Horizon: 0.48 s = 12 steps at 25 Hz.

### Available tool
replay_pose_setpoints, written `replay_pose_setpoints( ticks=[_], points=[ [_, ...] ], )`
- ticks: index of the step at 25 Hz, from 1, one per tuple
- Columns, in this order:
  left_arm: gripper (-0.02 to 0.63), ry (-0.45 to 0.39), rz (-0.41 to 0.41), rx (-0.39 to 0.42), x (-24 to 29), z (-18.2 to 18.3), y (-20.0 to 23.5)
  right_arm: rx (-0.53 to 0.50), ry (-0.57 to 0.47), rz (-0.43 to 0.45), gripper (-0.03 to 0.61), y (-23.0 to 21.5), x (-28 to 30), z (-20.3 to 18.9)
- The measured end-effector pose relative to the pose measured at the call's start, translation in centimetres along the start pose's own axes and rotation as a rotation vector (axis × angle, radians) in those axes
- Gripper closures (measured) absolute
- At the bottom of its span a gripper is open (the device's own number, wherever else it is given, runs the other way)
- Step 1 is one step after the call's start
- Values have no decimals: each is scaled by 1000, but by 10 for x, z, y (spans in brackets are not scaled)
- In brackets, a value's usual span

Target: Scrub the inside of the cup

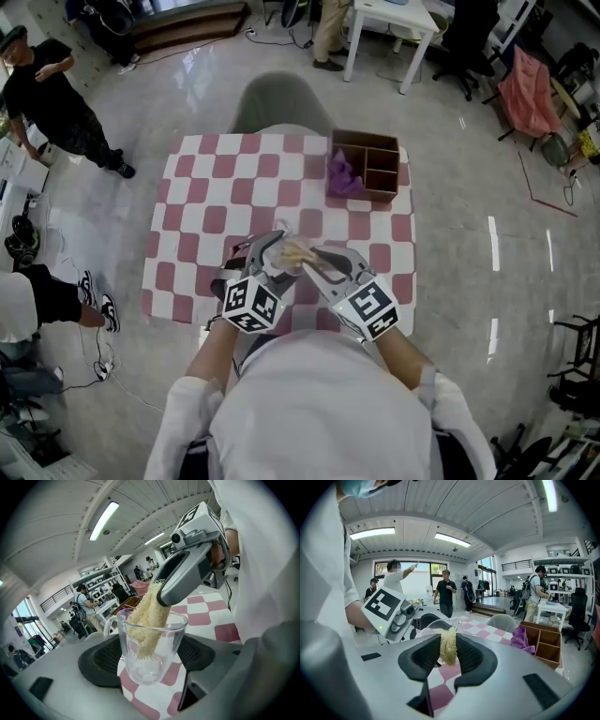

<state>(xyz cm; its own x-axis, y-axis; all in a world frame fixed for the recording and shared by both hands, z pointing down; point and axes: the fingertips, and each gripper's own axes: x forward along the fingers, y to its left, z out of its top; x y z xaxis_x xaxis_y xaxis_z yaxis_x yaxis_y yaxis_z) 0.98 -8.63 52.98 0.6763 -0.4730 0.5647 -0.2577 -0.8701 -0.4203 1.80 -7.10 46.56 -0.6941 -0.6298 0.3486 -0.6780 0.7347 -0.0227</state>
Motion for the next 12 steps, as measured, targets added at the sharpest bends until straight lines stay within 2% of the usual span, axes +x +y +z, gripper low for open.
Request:
replay_pose_setpoints(
  ticks=[7,12],
  points=[
    [256,25,70,26,-7,3,8,-19,29,14,469,-6,-4,0],
    [256,51,73,49,-8,1,6,-28,71,67,469,8,-5,-5]
  ],
)
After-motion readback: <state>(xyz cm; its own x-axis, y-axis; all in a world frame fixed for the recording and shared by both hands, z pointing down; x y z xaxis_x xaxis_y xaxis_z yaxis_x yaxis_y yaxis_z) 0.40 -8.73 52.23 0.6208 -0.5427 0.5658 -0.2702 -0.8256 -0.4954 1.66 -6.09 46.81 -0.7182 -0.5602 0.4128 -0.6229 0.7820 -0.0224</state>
